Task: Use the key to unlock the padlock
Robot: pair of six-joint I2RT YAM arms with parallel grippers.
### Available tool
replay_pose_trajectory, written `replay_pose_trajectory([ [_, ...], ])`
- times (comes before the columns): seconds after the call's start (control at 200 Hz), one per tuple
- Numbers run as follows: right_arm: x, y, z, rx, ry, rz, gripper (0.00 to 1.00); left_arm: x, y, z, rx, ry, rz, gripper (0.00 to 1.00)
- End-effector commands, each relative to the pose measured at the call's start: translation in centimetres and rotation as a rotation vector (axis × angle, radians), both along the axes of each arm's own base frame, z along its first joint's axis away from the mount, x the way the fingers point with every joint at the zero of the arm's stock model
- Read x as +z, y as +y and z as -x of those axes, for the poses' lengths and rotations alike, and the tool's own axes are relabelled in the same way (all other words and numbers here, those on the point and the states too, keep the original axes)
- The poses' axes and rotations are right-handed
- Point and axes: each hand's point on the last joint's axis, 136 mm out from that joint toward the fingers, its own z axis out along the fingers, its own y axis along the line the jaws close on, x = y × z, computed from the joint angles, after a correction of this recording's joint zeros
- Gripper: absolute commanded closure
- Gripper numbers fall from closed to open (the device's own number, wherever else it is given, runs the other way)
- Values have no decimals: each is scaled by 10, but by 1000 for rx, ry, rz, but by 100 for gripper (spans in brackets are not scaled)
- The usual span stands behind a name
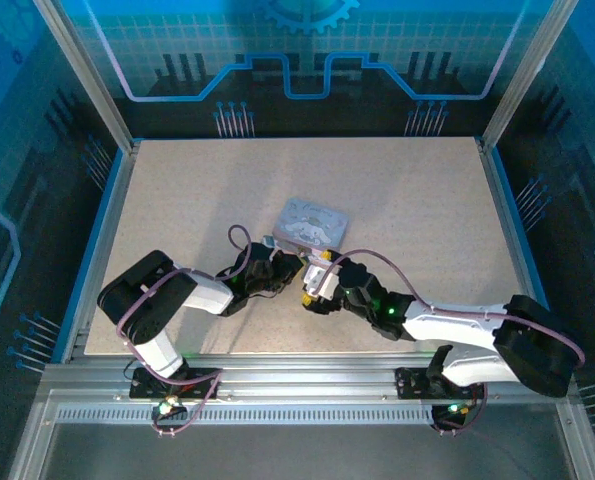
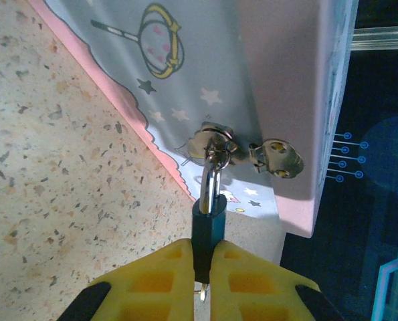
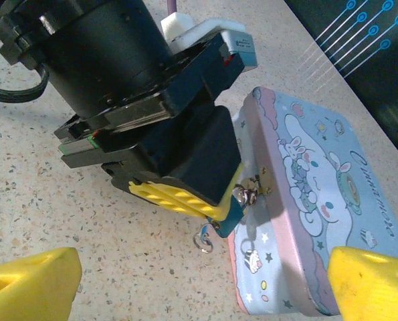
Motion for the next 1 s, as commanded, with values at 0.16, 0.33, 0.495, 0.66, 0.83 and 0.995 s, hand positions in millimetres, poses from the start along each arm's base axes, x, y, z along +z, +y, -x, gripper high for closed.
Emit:
replay_pose_trajectory([
  [0.16,-16,-3,-4,-66,-12,-48,7,-2,2,1,0,25,-26,90],
  [0.33,-25,-10,-4,-88,-31,-45,14,-1,0,0,-8,26,-24,90],
  [0.495,-26,-10,-4,-85,-63,-42,20,-1,0,1,-7,28,-25,90],
  [0.66,-30,-5,-9,-93,-95,-35,24,1,0,1,-5,27,-22,90],
  [0.83,-40,2,-15,-91,-104,-20,31,3,-1,0,-8,26,-22,90],
  [0.995,-44,6,-21,-98,-107,-34,35,6,-2,0,-10,25,-23,90],
])
